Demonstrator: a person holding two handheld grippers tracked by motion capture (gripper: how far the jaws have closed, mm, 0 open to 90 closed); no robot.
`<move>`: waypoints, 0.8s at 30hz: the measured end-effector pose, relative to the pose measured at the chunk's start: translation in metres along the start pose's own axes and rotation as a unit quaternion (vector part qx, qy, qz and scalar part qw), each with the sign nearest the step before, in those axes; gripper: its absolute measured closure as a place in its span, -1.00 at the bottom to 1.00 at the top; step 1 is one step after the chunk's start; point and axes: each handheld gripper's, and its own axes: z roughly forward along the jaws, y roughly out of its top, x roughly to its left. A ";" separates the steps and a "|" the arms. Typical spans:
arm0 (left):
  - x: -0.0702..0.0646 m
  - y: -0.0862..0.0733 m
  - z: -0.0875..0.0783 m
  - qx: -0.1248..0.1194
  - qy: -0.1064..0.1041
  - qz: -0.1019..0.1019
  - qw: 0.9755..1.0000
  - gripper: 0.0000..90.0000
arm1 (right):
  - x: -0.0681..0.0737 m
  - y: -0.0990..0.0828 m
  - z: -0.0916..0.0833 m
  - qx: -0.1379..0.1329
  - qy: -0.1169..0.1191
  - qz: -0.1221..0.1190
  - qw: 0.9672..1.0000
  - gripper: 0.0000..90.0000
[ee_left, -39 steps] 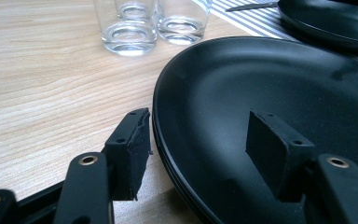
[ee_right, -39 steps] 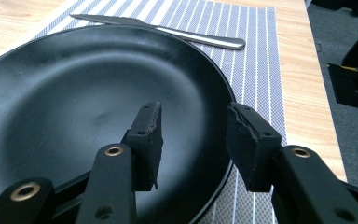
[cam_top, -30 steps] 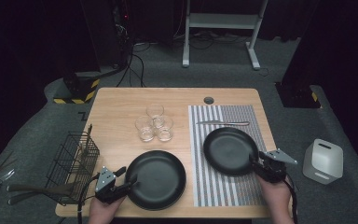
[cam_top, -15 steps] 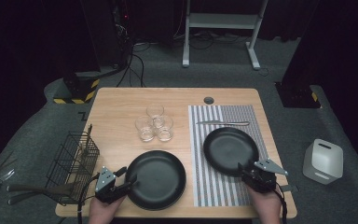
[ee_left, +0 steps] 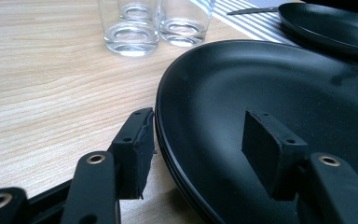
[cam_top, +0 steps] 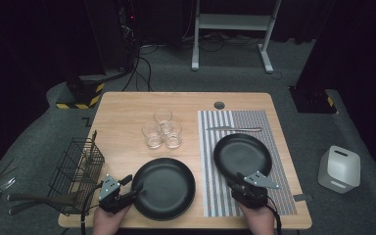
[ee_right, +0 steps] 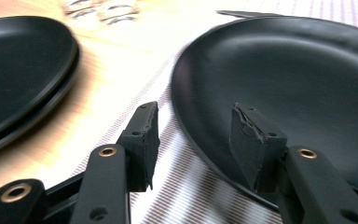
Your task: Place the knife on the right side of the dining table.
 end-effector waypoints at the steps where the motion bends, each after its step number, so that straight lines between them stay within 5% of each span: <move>1: 0.000 0.000 0.000 0.000 0.001 0.000 1.000 -0.03 | 0.005 0.000 0.003 0.001 0.006 -0.002 1.000 0.16; 10: -0.004 0.002 0.000 0.009 0.021 0.018 1.000 -0.03 | 0.032 0.000 0.022 0.004 0.045 -0.020 0.999 0.15; 13: -0.006 0.005 -0.003 0.012 0.020 0.010 1.000 -0.03 | 0.037 0.001 0.029 0.006 0.058 -0.027 0.998 0.16; 19: -0.013 0.019 -0.007 0.015 0.043 0.014 0.999 -0.02 | 0.046 0.008 0.035 0.002 0.071 -0.035 0.997 0.17; 24: -0.016 0.033 -0.011 0.003 0.038 0.008 0.999 -0.01 | 0.052 0.011 0.041 0.004 0.076 -0.058 0.995 0.18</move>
